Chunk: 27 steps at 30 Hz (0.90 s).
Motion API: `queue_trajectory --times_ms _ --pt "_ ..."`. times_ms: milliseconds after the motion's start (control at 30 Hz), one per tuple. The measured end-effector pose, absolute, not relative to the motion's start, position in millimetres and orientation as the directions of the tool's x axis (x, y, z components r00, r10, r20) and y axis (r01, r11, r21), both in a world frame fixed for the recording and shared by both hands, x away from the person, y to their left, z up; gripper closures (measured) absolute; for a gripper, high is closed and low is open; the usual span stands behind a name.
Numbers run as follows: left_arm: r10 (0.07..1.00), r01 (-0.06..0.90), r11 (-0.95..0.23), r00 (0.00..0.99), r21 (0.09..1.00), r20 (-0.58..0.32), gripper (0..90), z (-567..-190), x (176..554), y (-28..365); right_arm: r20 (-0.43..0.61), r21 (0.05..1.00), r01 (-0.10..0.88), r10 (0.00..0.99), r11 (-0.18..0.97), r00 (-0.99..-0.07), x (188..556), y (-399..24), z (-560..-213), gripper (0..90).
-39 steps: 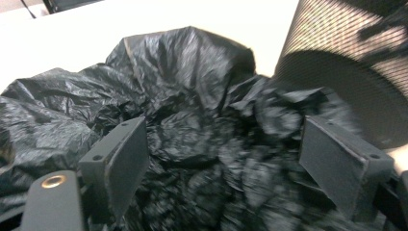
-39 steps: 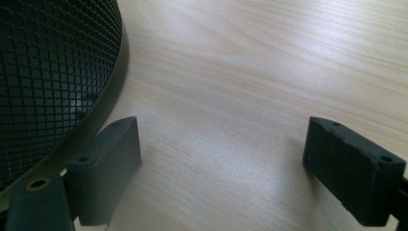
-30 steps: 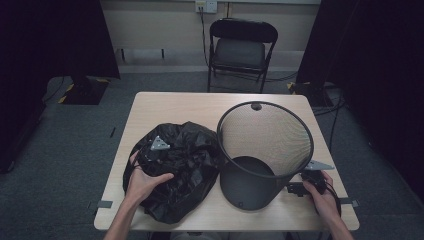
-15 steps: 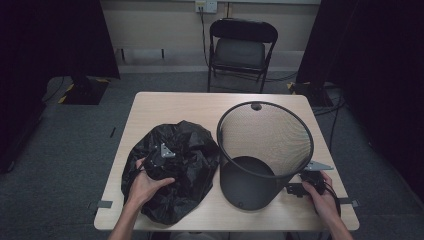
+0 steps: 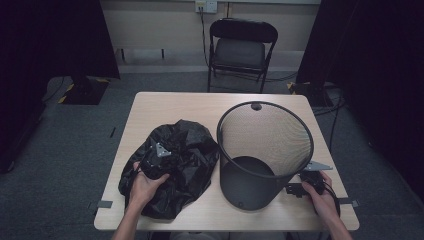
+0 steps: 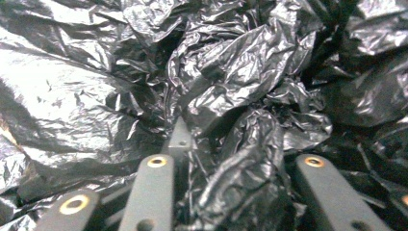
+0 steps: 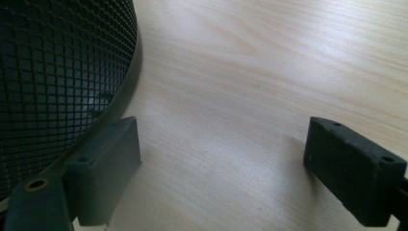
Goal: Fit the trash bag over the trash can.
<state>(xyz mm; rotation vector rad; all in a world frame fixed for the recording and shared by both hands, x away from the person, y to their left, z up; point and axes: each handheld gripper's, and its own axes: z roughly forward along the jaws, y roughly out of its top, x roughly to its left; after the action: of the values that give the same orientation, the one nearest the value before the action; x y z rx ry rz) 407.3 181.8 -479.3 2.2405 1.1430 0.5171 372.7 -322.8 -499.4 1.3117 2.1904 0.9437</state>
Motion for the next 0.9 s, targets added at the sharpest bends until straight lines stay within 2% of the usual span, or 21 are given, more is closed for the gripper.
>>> queue_trajectory --times_ms 100,233,333,533,800,900 --pt "0.822 0.594 -0.468 0.564 0.654 0.077 69.4 -479 407 182 -0.008 0.730 0.600 0.882 0.328 -0.472 373 -322 -499 11.7" --pt "0.816 0.572 -0.428 0.577 0.700 0.027 72.3 -474 405 185 -0.008 0.730 0.599 0.881 0.329 -0.474 373 -322 -499 11.6" --pt "0.816 0.553 -0.369 0.578 0.747 -0.025 72.7 -467 402 189 -0.008 0.730 0.600 0.881 0.329 -0.473 373 -322 -499 11.6" --pt "0.819 0.490 -0.269 0.569 0.829 -0.071 73.0 -454 395 198 -0.008 0.730 0.600 0.881 0.328 -0.472 373 -321 -499 11.6" --pt "0.816 0.426 -0.198 0.571 0.883 -0.093 73.2 -434 388 204 -0.002 0.730 0.602 0.882 0.323 -0.470 373 -321 -499 11.7" --pt "0.816 0.410 -0.137 0.562 0.902 -0.131 73.1 -427 386 208 -0.002 0.731 0.602 0.882 0.322 -0.470 373 -321 -499 11.7"
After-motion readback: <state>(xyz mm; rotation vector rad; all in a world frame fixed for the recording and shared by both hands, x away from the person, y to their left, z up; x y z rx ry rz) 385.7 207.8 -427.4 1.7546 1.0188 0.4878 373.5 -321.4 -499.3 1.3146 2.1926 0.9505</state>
